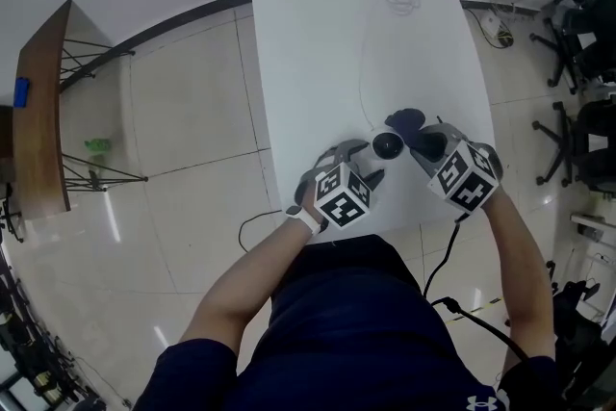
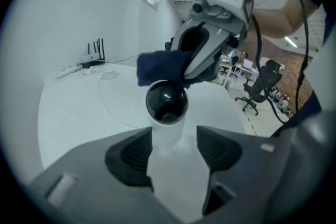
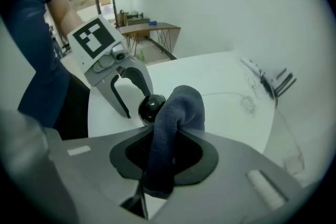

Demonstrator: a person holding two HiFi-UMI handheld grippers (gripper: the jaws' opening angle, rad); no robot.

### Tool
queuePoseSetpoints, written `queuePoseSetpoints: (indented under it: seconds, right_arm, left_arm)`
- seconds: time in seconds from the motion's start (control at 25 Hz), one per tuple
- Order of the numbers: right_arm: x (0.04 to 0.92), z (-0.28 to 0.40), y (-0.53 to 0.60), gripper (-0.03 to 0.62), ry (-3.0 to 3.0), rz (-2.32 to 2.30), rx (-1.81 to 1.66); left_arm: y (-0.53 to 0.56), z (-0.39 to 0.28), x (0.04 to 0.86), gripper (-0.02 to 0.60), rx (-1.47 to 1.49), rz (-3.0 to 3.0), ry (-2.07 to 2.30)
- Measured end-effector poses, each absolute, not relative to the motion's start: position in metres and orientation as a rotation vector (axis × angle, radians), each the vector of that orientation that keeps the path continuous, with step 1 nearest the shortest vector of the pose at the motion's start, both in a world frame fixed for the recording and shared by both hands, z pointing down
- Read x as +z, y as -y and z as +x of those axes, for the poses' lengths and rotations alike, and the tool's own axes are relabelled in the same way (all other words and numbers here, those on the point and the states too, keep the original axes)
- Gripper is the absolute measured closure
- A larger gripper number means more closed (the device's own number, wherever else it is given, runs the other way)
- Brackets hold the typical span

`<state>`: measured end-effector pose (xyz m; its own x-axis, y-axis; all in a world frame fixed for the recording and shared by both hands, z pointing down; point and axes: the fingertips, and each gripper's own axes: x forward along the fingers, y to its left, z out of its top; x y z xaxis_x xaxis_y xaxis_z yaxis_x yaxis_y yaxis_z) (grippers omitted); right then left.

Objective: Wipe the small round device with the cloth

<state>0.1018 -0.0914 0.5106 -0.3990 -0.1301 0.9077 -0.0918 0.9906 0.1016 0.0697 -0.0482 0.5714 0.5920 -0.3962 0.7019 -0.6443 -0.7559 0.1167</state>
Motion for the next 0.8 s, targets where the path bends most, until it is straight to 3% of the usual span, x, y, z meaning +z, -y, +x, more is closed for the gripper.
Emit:
queuePoseSetpoints:
  seconds: [0.28,0.52,0.8]
  right_arm:
    - [0.508,0.099,0.050,0.513,1.678,-0.138,-0.709]
    - [0.500,0.099,0.044,0.512,1.799,-0.109,-0.601]
    - [0.498,0.124,0.141,0.513,1.858,0.100,-0.446]
  left_arm:
    - [0.046,0.072,0.571,0.314,0.957,2.465,0.839]
    - [0.044,0.073,0.569,0.314,0.948,2.461,0.842]
    - [0.042,0.072,0.570,0.314,0.917,2.437,0.858]
